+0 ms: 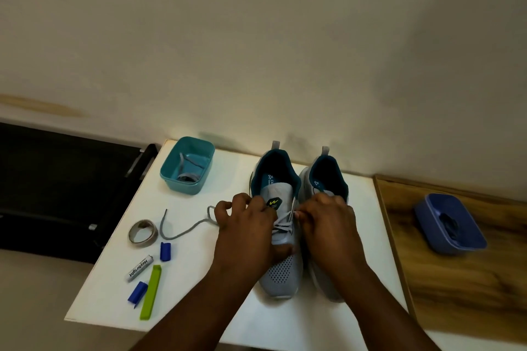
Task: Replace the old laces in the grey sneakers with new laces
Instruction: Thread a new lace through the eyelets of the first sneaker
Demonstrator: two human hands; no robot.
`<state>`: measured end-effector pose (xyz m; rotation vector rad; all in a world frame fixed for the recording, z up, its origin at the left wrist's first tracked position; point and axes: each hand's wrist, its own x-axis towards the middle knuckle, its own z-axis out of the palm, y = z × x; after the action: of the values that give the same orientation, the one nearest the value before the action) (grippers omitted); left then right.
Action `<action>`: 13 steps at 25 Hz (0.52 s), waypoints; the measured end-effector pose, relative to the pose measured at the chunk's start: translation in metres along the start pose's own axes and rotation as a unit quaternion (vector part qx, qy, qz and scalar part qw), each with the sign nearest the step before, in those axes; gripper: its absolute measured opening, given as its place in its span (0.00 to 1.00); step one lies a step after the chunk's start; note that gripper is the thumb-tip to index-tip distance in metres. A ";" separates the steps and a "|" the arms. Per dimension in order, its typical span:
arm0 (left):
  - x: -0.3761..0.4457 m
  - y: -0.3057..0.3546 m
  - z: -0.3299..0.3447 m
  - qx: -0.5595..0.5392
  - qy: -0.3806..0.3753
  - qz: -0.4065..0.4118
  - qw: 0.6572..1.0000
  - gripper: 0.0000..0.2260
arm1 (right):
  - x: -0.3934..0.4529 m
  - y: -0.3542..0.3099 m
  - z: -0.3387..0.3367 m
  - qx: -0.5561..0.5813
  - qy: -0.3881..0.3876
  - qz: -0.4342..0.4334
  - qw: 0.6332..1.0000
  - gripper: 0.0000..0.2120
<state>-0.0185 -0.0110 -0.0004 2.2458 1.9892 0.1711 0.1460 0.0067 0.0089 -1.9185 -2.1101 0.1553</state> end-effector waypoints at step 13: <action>-0.002 0.002 0.001 -0.008 0.011 0.000 1.000 0.31 | -0.003 -0.001 0.000 -0.027 0.001 0.007 1.000 0.11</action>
<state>-0.0162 -0.0135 -0.0006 2.2443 1.9907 0.2108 0.1458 0.0034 0.0091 -1.9617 -2.1207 0.1000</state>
